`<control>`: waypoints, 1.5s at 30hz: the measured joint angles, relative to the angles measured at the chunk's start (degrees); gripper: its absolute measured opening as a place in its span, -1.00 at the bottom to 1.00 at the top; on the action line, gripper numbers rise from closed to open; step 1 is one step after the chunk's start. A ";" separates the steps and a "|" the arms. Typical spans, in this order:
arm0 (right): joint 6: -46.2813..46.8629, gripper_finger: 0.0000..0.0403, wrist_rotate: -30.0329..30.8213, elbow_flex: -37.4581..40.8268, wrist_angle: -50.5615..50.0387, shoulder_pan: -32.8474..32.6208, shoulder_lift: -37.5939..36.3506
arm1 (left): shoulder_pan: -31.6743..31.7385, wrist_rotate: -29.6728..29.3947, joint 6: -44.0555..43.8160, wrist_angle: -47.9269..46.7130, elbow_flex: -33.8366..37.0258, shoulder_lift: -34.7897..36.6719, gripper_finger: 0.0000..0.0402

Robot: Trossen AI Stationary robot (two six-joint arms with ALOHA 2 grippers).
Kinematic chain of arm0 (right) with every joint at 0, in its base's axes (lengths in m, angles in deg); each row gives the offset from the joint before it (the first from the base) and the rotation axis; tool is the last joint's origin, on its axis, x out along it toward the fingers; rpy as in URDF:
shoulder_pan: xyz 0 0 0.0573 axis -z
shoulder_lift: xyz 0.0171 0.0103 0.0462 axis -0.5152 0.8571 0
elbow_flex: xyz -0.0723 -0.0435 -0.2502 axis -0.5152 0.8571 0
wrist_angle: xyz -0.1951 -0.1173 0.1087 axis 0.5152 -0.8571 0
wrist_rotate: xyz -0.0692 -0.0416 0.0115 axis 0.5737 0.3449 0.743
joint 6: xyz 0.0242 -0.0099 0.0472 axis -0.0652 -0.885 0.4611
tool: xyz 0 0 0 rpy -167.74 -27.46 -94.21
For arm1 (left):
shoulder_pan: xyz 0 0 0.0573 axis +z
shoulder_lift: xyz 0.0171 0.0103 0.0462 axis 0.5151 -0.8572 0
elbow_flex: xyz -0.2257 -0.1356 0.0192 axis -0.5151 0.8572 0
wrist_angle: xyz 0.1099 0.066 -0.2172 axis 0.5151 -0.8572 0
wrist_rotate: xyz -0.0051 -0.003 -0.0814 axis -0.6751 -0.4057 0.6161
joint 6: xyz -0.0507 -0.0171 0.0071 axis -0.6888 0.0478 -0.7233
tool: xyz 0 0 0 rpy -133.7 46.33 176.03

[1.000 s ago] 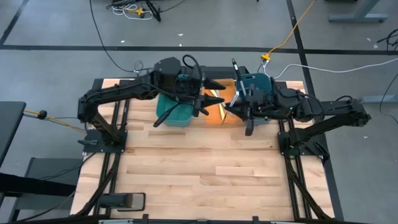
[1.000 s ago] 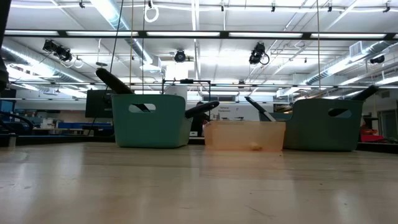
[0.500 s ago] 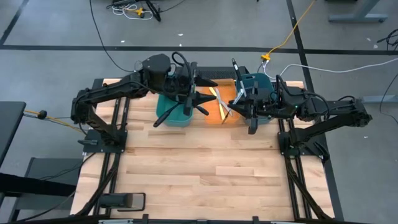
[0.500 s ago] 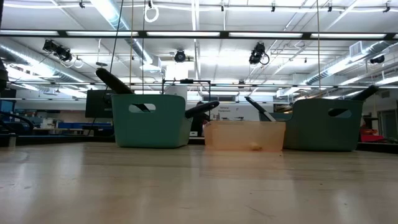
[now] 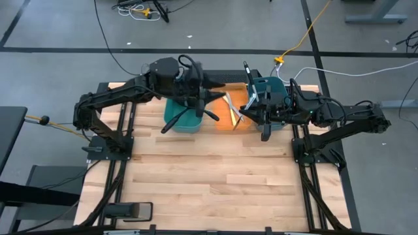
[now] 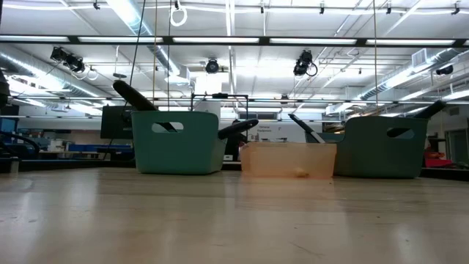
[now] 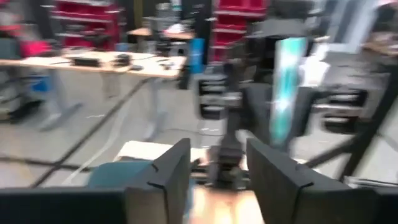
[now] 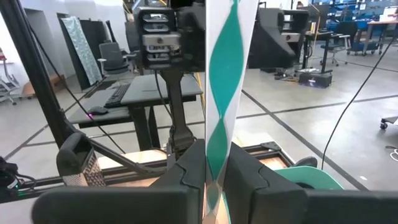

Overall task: Pick & Place Kitchen Items
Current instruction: Put the white patterned table knife into the orange bin

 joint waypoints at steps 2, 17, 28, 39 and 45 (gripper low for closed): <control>0.00 -0.80 0.14 0.00 -0.05 0.00 0.00 | -0.42 -3.37 0.48 -1.16 0.00 0.21 -0.29; -1.09 -0.80 2.03 0.00 -0.92 0.02 0.02 | -1.26 -5.64 0.71 -1.76 0.00 0.80 -0.97; -1.20 -0.80 2.05 0.00 -0.90 0.02 0.02 | -1.59 -6.37 -1.42 -1.91 0.00 1.47 -0.98; -0.17 -0.80 1.94 0.00 -2.59 1.19 0.31 | -5.50 -7.63 2.18 -12.83 -0.04 8.97 -0.99; 0.07 -0.80 1.15 0.00 -2.91 4.37 1.57 | -7.94 -11.72 2.90 -17.15 -0.04 13.00 -0.99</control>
